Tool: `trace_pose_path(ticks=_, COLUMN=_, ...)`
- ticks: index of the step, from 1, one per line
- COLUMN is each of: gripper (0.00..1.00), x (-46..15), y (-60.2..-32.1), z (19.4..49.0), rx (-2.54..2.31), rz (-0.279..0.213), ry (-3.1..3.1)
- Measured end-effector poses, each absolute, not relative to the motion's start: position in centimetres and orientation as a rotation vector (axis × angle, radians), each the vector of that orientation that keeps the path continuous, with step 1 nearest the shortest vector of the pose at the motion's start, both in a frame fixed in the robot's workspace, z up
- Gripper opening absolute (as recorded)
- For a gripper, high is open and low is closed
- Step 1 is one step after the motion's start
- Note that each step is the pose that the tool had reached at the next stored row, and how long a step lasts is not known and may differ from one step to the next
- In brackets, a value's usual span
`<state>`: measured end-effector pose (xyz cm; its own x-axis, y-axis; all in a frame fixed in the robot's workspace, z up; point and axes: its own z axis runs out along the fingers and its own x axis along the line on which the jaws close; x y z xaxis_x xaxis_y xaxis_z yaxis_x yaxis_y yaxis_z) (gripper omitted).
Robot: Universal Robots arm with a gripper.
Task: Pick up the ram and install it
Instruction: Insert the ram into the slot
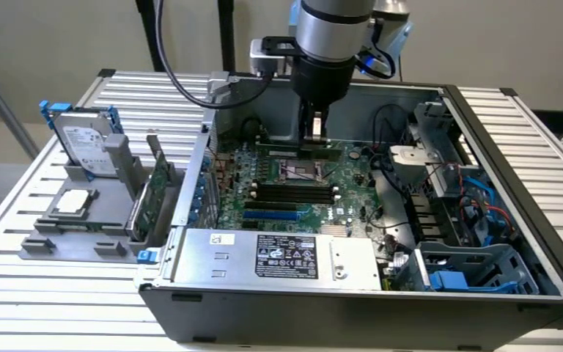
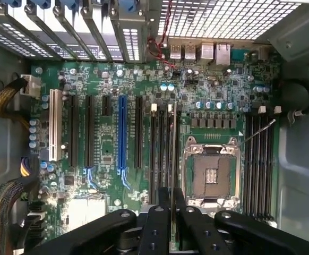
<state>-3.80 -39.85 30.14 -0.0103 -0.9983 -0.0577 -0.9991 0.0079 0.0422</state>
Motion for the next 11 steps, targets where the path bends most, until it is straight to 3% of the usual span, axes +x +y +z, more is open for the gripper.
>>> trace_pose_path(ticks=11, gripper=0.0, x=-3.7, y=-40.4, z=28.1, rx=-2.202, rz=0.111, ry=2.222)
